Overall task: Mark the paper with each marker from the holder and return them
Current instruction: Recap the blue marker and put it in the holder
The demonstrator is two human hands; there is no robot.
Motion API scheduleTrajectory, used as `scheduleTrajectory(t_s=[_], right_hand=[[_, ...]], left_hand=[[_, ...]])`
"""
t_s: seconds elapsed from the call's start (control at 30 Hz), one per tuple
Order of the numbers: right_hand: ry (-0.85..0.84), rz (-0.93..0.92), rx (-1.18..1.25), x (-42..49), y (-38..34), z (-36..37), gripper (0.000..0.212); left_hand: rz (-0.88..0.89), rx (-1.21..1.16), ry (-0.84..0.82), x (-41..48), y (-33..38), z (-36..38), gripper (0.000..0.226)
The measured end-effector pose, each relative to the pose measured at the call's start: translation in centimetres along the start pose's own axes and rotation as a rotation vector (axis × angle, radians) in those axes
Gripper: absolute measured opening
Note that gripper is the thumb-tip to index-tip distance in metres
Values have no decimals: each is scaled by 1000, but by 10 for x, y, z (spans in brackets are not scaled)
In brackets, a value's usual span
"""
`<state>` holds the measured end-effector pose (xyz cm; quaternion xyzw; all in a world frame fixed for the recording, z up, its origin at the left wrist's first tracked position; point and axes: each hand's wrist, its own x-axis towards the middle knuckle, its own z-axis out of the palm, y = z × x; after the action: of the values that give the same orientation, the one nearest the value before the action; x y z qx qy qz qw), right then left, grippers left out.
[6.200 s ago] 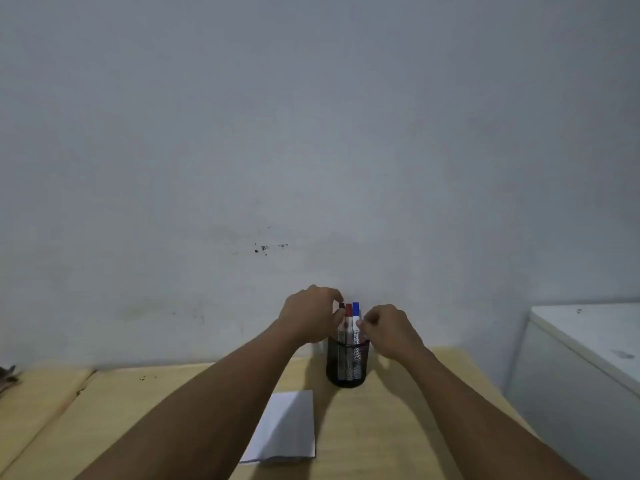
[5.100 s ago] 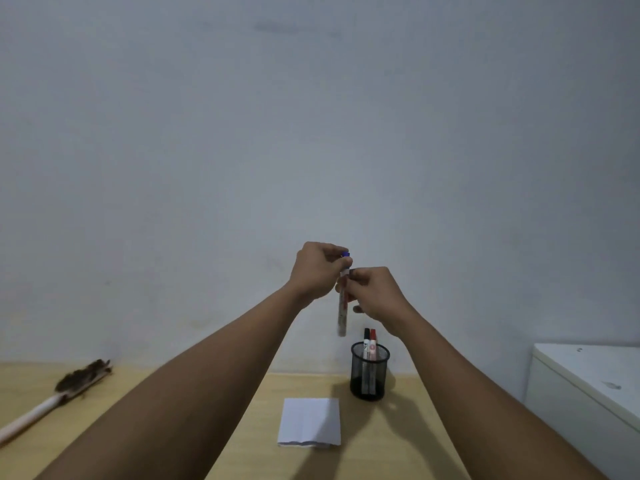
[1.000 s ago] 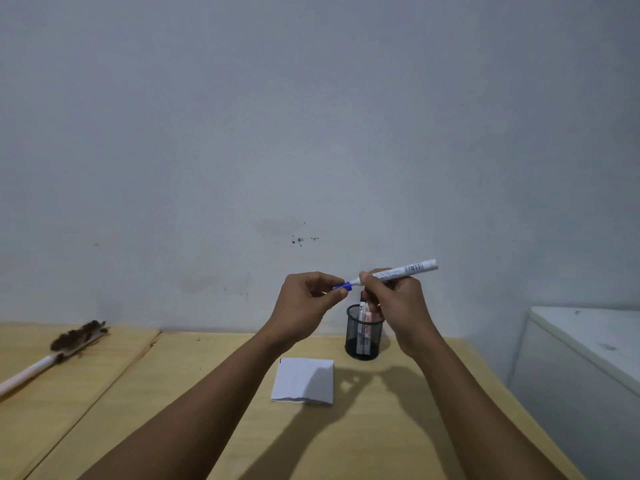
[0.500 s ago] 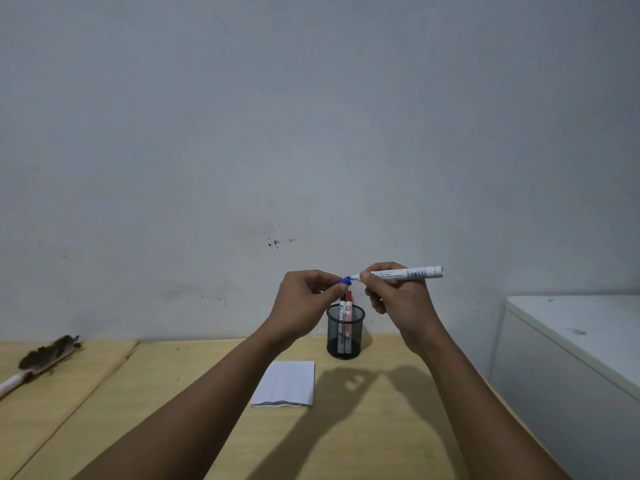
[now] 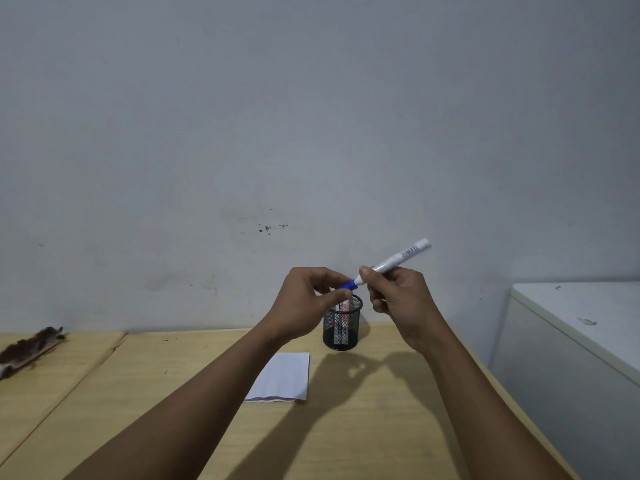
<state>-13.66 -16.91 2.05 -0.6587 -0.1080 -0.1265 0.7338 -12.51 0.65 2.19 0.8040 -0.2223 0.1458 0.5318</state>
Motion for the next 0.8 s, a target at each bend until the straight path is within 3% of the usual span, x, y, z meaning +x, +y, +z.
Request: scheduleTrajectory(t_s=[0.17,0.27,0.37,0.5,0.57,0.63,0.7,0.8], right_hand=[[124,71,-21,8,13,13,25],[203,127,37,15,24,18,26],[168,113,50,20,30,13,26],[115,49,94,28,40,9,25],[122,39,129,33,48,9,24],[137,63,157,37,57,8,25],[138,118,170,41,64,9,29],[151,166,-21,48,67,9,41]], left_hand=[[295,326,181,4,-16,20,15],[387,356,267,10,-31,26,18],[282,261,216,14,-39,25,19],[-67,-222,140,21,-41,30,12],[-147,-356,137,25,-42,34,12],[-131,-311,165,28,-44,39,11],[-24,-107,196,32,-48,40,9],[93,133,170,44,-51,33,10]])
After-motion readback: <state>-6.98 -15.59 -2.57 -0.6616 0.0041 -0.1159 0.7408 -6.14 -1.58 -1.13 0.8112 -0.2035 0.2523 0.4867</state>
